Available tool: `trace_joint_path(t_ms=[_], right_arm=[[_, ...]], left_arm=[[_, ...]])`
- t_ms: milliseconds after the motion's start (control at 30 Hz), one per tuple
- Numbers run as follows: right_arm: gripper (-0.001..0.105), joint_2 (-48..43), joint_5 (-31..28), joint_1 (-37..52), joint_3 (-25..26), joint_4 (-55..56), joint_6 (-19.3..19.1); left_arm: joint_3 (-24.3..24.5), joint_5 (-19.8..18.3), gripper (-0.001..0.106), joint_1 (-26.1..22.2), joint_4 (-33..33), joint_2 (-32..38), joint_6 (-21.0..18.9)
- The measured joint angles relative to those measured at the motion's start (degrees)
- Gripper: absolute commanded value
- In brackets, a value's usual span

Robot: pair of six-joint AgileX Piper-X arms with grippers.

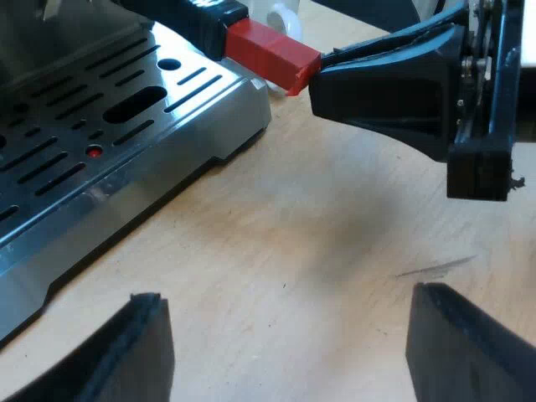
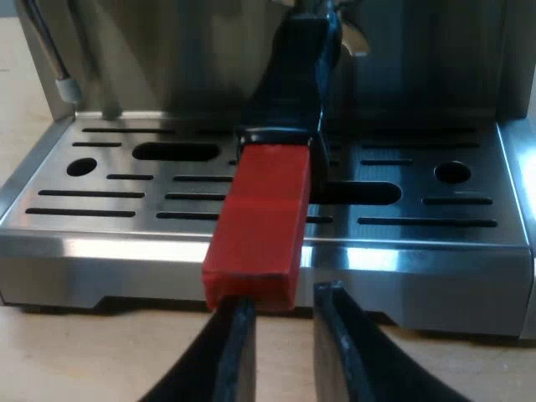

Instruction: Grind coffee beans and then tamp

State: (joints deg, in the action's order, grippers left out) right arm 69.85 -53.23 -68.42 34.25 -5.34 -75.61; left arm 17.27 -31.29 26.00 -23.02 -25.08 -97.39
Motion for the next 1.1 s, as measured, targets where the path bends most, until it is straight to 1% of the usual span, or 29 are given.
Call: trace_joint_path(t_ms=[300,533,900,967,1100], right_arm=[[0.020,0.00,1.06,0.85,0.00,-0.45,0.00],[0.020,0.00,-1.50,0.85,-0.22,-1.76,0.00],[0.020,0.00,-1.47,0.85,-0.19,-1.74,0.00],[0.020,0.00,-0.51,0.85,-0.19,-1.40,0.00],[0.020,0.00,-1.18,-0.41,-0.19,0.11,0.11]], left_arm=[[0.00,0.00,0.062,0.00,0.00,0.00,0.00],[0.00,0.00,0.062,0.00,0.00,0.00,0.00],[0.00,0.00,0.062,0.00,0.00,0.00,0.00],[0.00,0.00,0.062,0.00,0.00,0.00,0.00],[0.00,0.00,0.062,0.00,0.00,0.00,0.00]])
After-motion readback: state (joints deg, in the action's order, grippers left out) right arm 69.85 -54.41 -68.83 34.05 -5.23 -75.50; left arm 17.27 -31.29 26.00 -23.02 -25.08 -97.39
